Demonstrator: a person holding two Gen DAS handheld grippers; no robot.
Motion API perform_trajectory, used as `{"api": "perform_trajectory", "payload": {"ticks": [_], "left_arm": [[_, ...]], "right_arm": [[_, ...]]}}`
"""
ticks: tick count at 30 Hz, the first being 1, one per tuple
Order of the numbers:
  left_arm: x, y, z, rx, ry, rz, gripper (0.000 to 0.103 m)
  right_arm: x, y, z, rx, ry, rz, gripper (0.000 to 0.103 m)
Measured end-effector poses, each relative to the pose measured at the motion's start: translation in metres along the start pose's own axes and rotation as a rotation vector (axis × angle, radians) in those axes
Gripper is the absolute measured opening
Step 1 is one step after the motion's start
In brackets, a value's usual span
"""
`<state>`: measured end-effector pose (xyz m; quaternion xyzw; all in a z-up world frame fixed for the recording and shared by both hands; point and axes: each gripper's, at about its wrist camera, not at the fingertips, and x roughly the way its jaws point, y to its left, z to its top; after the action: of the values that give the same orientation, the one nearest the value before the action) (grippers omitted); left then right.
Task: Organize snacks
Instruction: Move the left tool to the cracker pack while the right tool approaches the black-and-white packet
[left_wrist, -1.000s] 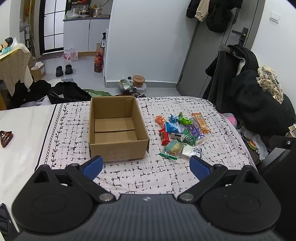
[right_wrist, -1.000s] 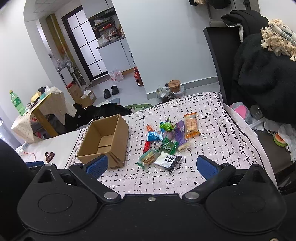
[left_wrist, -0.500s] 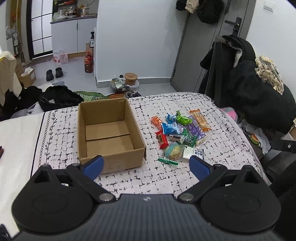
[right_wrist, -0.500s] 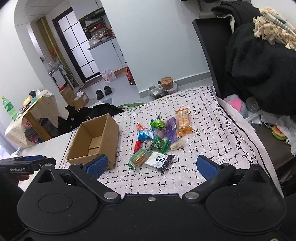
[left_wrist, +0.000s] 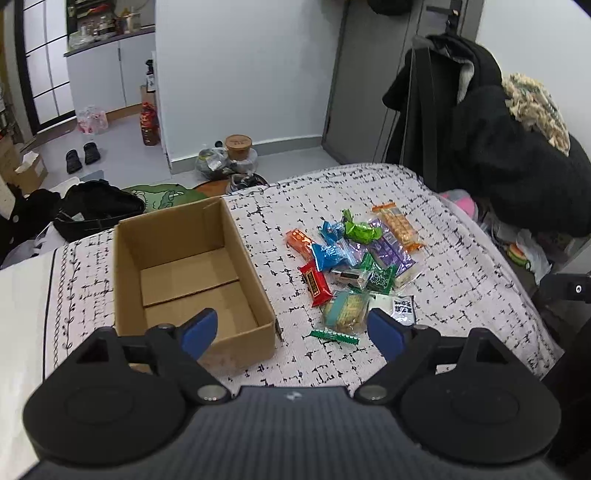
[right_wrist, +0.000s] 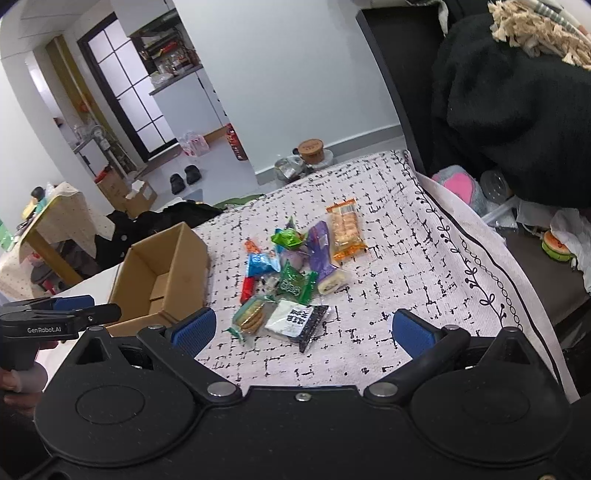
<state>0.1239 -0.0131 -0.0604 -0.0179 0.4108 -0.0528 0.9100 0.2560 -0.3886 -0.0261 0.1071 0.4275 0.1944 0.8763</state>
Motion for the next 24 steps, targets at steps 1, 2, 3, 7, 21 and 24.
{"api": "perform_trajectory", "payload": {"ticks": [1,2,3,7,21,24], "left_arm": [[0.005,-0.001,0.001,0.015,0.007,-0.003,0.088],[0.009,-0.002,0.003,0.030,0.011,-0.009,0.088],[0.014,-0.003,0.004,0.041,0.017,-0.012,0.088],[0.031,-0.008,0.007,0.077,0.049,-0.021,0.089],[0.093,-0.025,0.009,0.119,0.111,-0.068,0.090],[0.105,-0.029,0.008,0.120,0.114,-0.077,0.090]], "right_arm": [[0.004,-0.001,0.000,0.003,0.004,-0.003,0.103],[0.007,-0.001,0.001,0.005,0.007,-0.005,0.103],[0.010,-0.002,0.001,0.007,0.012,-0.010,0.103],[0.025,-0.003,0.002,0.016,0.032,-0.028,0.103],[0.077,-0.014,0.000,0.030,0.097,-0.076,0.097],[0.089,-0.015,-0.001,0.031,0.122,-0.064,0.088]]}}
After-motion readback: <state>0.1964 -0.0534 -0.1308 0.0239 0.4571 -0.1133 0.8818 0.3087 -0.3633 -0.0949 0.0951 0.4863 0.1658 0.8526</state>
